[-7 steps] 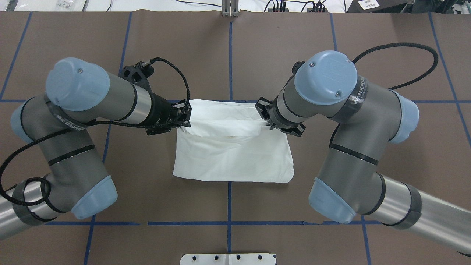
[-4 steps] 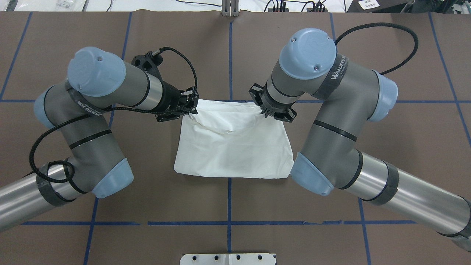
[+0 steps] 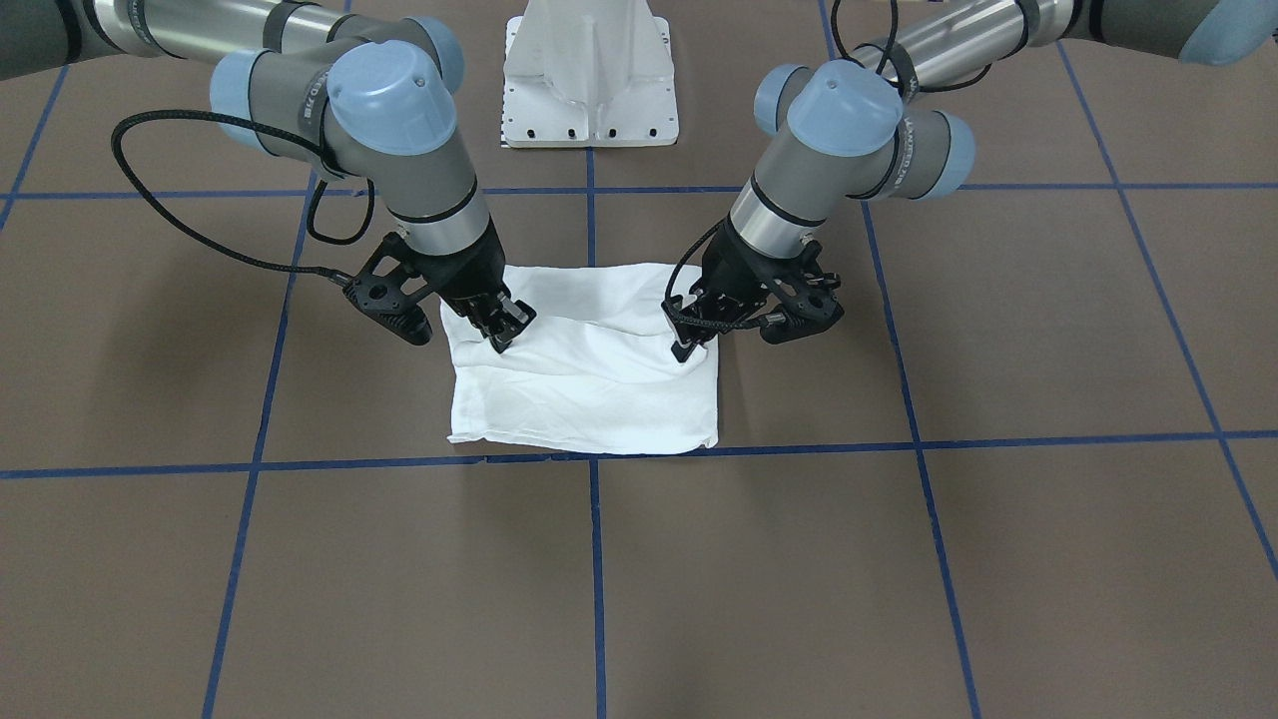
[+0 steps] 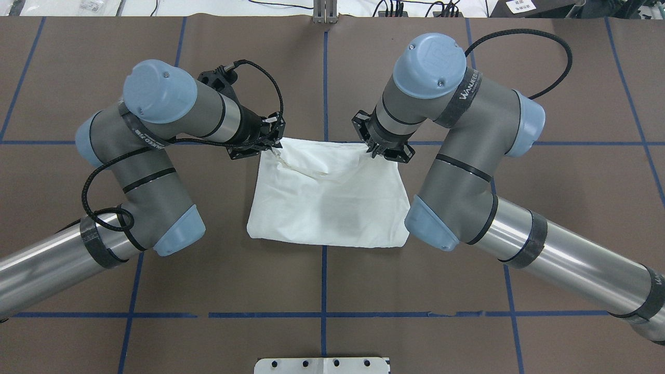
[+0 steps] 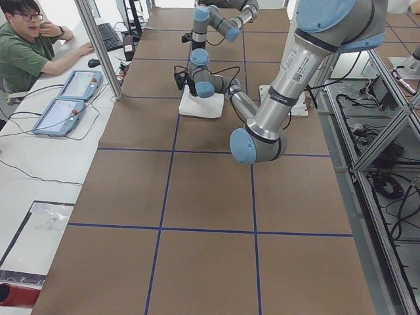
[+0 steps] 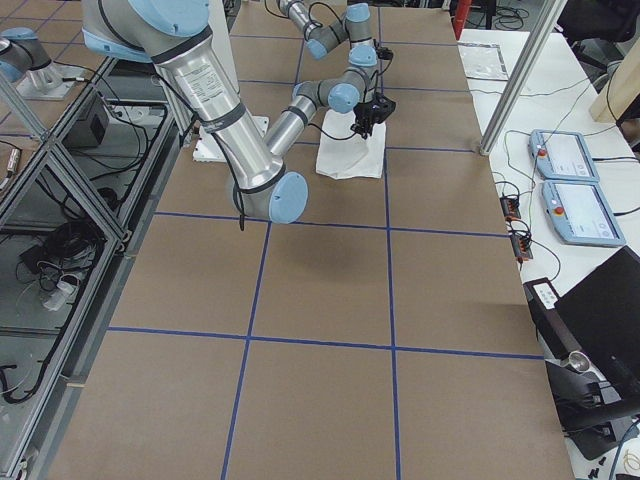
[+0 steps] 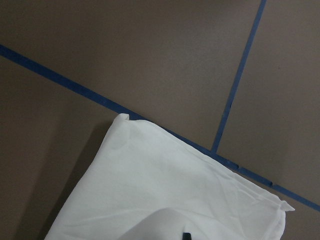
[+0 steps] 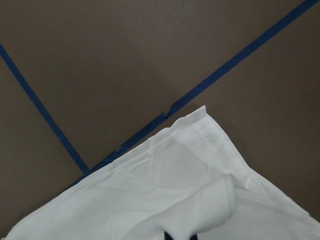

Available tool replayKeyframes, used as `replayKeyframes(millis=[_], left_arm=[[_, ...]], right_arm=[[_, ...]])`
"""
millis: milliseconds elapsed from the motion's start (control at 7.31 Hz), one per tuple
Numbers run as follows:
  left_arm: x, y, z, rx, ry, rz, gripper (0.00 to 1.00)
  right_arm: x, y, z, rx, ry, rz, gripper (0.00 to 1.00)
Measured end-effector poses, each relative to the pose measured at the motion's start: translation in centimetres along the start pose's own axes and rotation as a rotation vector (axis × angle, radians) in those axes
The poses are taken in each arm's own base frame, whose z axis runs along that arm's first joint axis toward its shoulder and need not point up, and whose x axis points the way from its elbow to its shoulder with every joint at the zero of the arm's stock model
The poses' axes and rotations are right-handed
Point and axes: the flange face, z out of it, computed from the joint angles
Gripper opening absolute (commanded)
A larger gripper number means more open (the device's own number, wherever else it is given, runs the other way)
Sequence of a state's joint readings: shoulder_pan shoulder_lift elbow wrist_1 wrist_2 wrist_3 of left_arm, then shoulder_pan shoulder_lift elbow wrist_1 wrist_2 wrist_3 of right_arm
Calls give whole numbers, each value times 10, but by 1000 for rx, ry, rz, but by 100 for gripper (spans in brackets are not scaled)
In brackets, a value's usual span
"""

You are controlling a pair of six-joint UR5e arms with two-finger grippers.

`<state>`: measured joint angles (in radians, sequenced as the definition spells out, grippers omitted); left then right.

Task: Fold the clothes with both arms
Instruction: 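Lift the near edge with both grippers and fold it away from the robot, then release the shirt and raise both grippers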

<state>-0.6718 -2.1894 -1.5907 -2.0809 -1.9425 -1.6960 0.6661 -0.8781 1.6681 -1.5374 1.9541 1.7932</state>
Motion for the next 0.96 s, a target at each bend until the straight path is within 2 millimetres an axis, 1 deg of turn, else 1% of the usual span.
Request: replayKeyframes(millis=[137, 273, 410, 547, 684, 820, 957], left_arm=[[0, -2, 3, 0, 4, 2, 44], [1, -2, 3, 0, 6, 2, 99], [1, -5, 2, 3, 8, 1, 100], [2, -15, -4, 18, 11, -6, 100], [0, -34, -14, 43, 13, -17, 100], [-3, -52, -22, 65, 10, -18, 100], [-7, -64, -29, 75, 4, -10, 100]], right_arm=[[-1, -1, 0, -5, 1, 1, 28], [-2, 0, 1, -12, 2, 0, 99], [-1, -1, 2, -17, 5, 0, 100], [-1, -5, 3, -18, 9, 2, 100], [0, -16, -1, -23, 10, 5, 100], [2, -33, -10, -47, 11, -1, 100], [5, -45, -17, -75, 9, -21, 100]])
